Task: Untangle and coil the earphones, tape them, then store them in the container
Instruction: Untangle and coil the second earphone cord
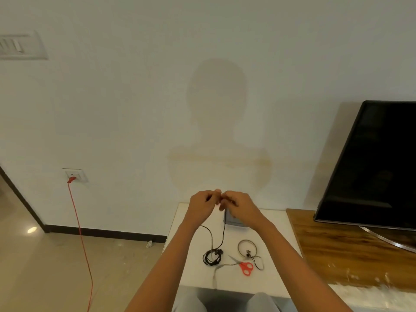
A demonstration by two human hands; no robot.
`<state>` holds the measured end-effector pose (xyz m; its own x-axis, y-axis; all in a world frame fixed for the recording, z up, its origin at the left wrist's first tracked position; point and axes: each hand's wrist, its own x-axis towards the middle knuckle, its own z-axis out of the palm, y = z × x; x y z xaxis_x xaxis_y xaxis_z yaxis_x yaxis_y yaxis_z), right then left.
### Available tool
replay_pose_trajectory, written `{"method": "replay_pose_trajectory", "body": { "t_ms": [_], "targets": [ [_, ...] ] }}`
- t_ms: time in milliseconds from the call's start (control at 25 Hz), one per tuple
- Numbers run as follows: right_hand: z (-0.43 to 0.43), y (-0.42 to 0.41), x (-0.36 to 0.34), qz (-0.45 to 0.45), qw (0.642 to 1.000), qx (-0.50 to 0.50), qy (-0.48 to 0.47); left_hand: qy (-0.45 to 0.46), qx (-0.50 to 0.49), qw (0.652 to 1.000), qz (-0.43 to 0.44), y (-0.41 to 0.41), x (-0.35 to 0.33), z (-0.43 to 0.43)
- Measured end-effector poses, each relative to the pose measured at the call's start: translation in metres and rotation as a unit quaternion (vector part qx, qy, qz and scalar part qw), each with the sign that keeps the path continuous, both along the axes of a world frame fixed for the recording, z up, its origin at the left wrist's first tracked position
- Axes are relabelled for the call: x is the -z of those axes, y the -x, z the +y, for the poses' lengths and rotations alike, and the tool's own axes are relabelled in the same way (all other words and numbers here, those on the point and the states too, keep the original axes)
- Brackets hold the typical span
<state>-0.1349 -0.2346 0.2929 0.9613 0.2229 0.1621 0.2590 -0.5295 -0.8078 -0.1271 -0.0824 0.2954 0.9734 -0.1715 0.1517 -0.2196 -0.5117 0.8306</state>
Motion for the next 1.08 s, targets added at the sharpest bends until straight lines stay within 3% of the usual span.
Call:
{"method": "replay_pose_trajectory", "body": {
  "t_ms": [120,240,320,400,520,680,800,960,1080],
  "targets": [
    [-0.018,-0.005,-0.001,-0.121,0.977,0.163,-0.058,-0.037,0.024,0.999,0.010,0.002,0.004,0.010],
    [-0.037,-0.008,0.007,-0.098,0.943,0.294,-0.121,-0.034,0.007,0.999,0.020,0.006,0.016,0.020],
    [-0.040,-0.008,0.018,-0.041,0.966,0.252,-0.030,-0.026,-0.007,1.000,0.011,0.008,0.021,0.018],
    [-0.032,-0.003,0.025,-0.011,0.990,0.129,0.058,-0.023,0.001,1.000,-0.008,0.008,0.017,0.009],
    [-0.013,0.008,0.018,-0.031,0.999,-0.005,0.012,-0.021,0.024,0.999,-0.023,0.008,0.003,-0.004],
    [-0.017,0.006,0.001,-0.122,0.978,0.122,-0.119,-0.026,0.046,0.999,0.013,0.011,0.000,0.008],
    [-0.035,-0.002,-0.004,-0.136,0.950,0.212,-0.185,-0.011,0.063,0.997,0.053,0.017,0.008,0.025],
    [-0.031,-0.005,0.004,-0.098,0.965,0.193,-0.148,0.153,0.108,0.968,0.167,0.026,-0.005,0.025],
    [-0.025,-0.002,0.010,-0.097,0.970,0.172,-0.141,0.197,0.151,0.944,0.216,0.029,-0.020,0.020]
  ]
}}
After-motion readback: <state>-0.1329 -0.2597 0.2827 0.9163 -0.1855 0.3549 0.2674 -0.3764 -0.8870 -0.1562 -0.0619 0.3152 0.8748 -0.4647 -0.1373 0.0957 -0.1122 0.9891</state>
